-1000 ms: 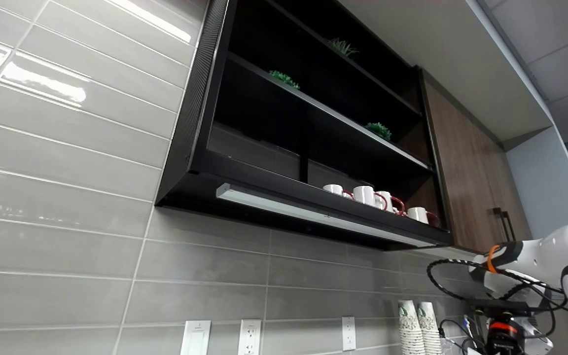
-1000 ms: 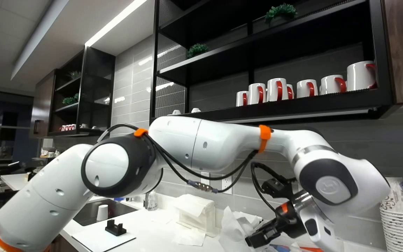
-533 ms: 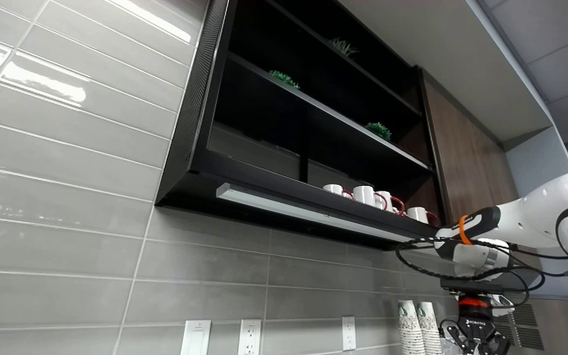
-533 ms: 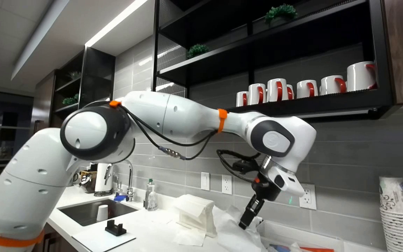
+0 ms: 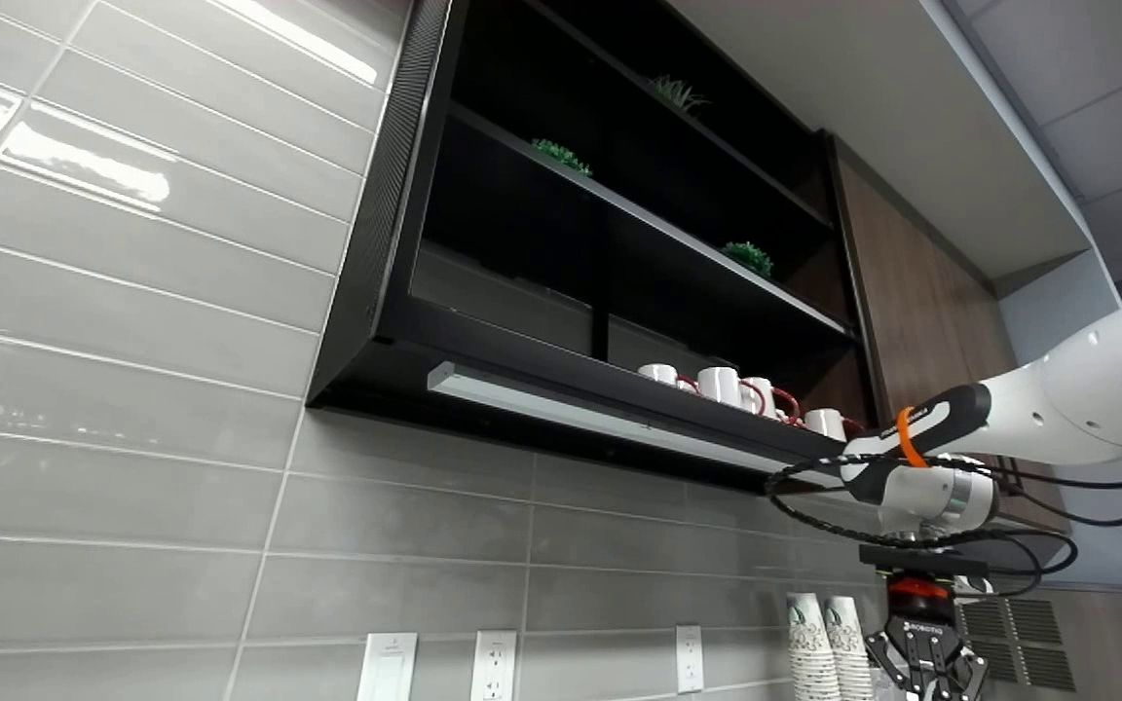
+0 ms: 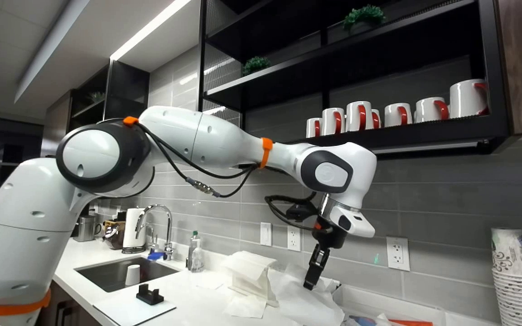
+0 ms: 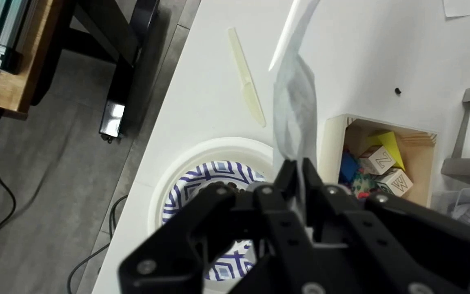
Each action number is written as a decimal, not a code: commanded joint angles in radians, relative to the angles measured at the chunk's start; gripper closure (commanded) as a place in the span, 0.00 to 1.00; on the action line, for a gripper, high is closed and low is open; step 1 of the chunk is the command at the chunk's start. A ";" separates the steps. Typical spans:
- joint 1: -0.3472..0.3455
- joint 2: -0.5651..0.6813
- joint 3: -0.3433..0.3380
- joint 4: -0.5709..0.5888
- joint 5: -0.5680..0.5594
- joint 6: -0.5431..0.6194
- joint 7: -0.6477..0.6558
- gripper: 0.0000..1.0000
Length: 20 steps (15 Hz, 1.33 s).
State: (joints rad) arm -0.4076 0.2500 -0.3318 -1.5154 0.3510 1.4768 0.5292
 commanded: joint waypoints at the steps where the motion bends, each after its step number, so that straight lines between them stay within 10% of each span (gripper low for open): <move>1: 0.005 0.008 -0.010 0.009 0.003 -0.006 -0.002 0.94; 11: 0.224 -0.340 0.129 -0.410 -0.269 0.210 -0.045 0.98; 20: 0.395 -0.515 0.371 -0.740 -0.226 0.493 -0.166 0.98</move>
State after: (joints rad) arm -0.0650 -0.2321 -0.0122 -2.1634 0.1087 1.8647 0.4145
